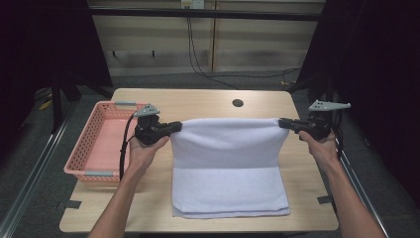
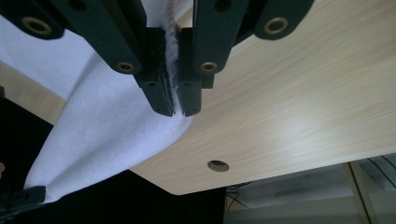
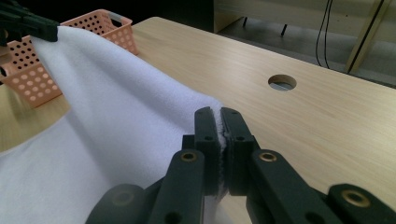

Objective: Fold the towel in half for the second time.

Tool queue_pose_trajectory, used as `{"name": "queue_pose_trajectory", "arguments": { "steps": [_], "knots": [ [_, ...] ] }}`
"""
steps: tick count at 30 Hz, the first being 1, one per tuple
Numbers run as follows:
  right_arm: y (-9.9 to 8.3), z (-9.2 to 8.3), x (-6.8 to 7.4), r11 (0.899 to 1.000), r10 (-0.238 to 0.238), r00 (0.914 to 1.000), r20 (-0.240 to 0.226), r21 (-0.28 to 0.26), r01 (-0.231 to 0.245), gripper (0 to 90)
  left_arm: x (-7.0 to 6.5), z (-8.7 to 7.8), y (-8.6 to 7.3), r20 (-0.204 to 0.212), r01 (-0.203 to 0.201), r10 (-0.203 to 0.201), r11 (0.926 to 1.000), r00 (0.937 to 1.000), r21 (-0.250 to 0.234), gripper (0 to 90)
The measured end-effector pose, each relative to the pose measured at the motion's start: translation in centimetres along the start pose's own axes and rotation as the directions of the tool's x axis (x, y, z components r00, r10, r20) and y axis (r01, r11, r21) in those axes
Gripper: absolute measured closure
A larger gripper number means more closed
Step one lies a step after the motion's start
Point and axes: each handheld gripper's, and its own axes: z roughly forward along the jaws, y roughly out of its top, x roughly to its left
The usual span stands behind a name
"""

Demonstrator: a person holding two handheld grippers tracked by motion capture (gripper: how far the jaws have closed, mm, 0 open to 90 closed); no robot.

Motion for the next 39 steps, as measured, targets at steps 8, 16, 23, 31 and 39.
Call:
{"name": "queue_pose_trajectory", "arguments": {
  "steps": [8,16,23,31,39],
  "knots": [
    [-1.8,-2.3,1.8,1.000,-0.017,0.9991,-0.040,-0.019,0.017,86.5,-2.9,-2.0,-1.3,0.035,-0.043,0.044,0.9989,0.9984,-0.021,85.2],
    [-6.4,-3.7,4.4,0.999,-0.022,0.9970,-0.074,0.048,0.026,86.1,-5.3,-2.8,-5.7,0.081,-0.052,0.047,0.9964,0.9956,0.066,84.8],
    [-11.2,-4.1,6.5,0.988,0.000,0.9942,-0.108,0.151,0.016,84.2,-7.3,-2.8,-10.8,0.120,-0.081,0.061,0.9827,0.9909,0.166,84.1],
    [-14.7,-4.8,8.3,0.971,0.010,0.9899,-0.142,0.238,0.025,78.2,-7.9,-3.8,-12.6,0.153,-0.088,0.054,0.9715,0.9867,0.220,82.2],
    [-15.6,-5.8,9.7,0.962,-0.006,0.9883,-0.152,0.267,0.047,65.6,-8.9,-5.8,-13.9,0.221,-0.068,0.018,0.9729,0.9751,0.221,65.6]
  ]
}}
